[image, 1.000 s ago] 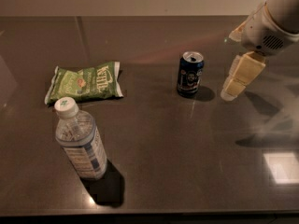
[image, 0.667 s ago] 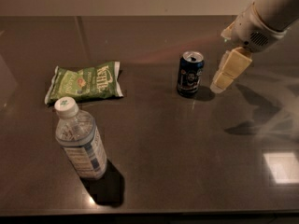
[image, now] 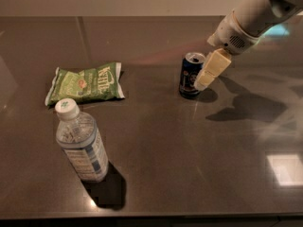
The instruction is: Move pepsi can near blue plastic bottle
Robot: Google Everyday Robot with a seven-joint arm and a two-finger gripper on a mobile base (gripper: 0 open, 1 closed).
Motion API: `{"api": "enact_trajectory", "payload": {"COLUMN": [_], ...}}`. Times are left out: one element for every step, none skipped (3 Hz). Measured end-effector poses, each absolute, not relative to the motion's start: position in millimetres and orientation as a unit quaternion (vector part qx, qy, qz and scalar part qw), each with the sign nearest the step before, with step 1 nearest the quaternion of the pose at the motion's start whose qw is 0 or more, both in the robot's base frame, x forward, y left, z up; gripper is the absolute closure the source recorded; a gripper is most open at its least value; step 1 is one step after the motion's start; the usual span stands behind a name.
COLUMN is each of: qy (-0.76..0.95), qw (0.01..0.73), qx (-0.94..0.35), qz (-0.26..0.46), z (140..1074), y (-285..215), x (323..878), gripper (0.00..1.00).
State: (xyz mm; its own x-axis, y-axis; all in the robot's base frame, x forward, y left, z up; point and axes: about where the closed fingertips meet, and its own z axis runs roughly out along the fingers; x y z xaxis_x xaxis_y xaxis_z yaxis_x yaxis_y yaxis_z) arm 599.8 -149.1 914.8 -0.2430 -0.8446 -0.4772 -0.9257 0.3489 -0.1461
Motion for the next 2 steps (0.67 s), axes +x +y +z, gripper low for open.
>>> {"api": "enact_trajectory", "payload": {"qy": [0.785,0.785], "qw": [0.244,0.248], "qx": [-0.558,-0.554], "qz": [0.109,0.124], "z": [903.4,899.7], "y": [-137.4,-131.9], "x": [605.7,609.3], "gripper": [0.00,0.19]}}
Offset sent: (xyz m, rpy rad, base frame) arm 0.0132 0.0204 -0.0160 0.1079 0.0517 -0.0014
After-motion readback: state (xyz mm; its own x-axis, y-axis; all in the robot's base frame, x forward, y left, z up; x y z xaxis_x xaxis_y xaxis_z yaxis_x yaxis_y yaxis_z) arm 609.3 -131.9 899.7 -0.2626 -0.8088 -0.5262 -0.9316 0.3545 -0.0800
